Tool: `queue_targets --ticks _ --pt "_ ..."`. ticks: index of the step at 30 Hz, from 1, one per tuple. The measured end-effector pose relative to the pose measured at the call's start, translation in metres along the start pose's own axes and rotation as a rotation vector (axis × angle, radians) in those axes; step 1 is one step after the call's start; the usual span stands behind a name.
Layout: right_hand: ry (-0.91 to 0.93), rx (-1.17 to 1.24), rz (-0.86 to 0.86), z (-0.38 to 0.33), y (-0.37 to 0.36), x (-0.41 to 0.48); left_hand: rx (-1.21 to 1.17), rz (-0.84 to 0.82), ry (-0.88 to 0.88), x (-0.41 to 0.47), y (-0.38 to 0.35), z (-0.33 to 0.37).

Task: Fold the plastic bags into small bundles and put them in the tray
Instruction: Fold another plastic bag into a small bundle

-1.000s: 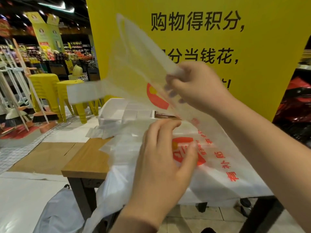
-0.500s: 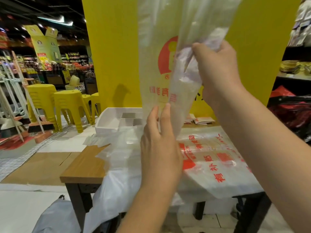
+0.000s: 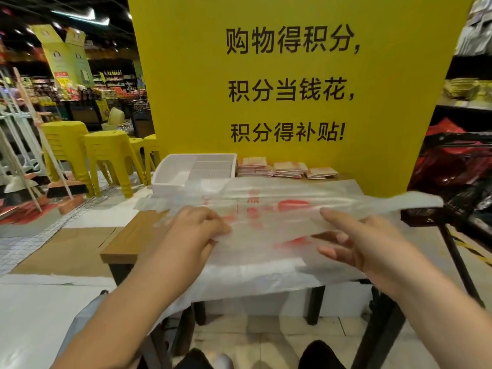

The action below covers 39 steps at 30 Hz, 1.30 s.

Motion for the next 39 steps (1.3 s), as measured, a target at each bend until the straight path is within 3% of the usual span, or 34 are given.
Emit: queue_targets --ticks 8,10,14,16,19,22,24,31,39 --pt "-0.127 -0.218 -0.022 0.009 0.031 -0.025 -0.034 -0.446 -0.029 -0.009 -0.027 -0.004" --pt "-0.071 -0.242 0.095 0.005 0.045 -0.025 -0.038 -0.413 -0.018 -0.006 -0.026 -0.008" --pt "0.185 -0.478 0.484 -0.004 0.083 -0.022 -0.077 -0.250 0.008 -0.003 -0.027 -0.017" --pt "0.331 -0.682 0.560 -0.008 0.094 -0.023 -0.104 -0.200 0.022 -0.003 -0.029 -0.020" --pt "0.530 -1.248 0.426 -0.008 0.088 -0.016 -0.136 -0.167 0.023 -0.003 -0.031 -0.023" --pt "0.586 -1.646 -0.020 0.014 0.063 -0.001 -0.185 -0.150 0.013 -0.003 -0.029 -0.026" --pt "0.555 -1.666 -0.190 0.025 0.059 0.005 -0.210 -0.115 0.003 -0.003 -0.026 -0.026" --pt "0.553 -1.608 -0.389 0.019 0.028 0.009 -0.246 -0.084 -0.088 -0.004 -0.023 -0.009" --pt "0.609 -1.619 -0.396 0.017 0.034 0.029 -0.312 -0.171 -0.010 -0.004 -0.019 -0.034"
Point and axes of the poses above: each hand's wrist, its own x-axis towards the middle knuckle, its own y-axis out of the back of the hand, z = x × y, the point moved 6 cm from there along x, towards the middle knuckle, and after that the axes turned 9 degrees about -z, right-handed, at the moved point
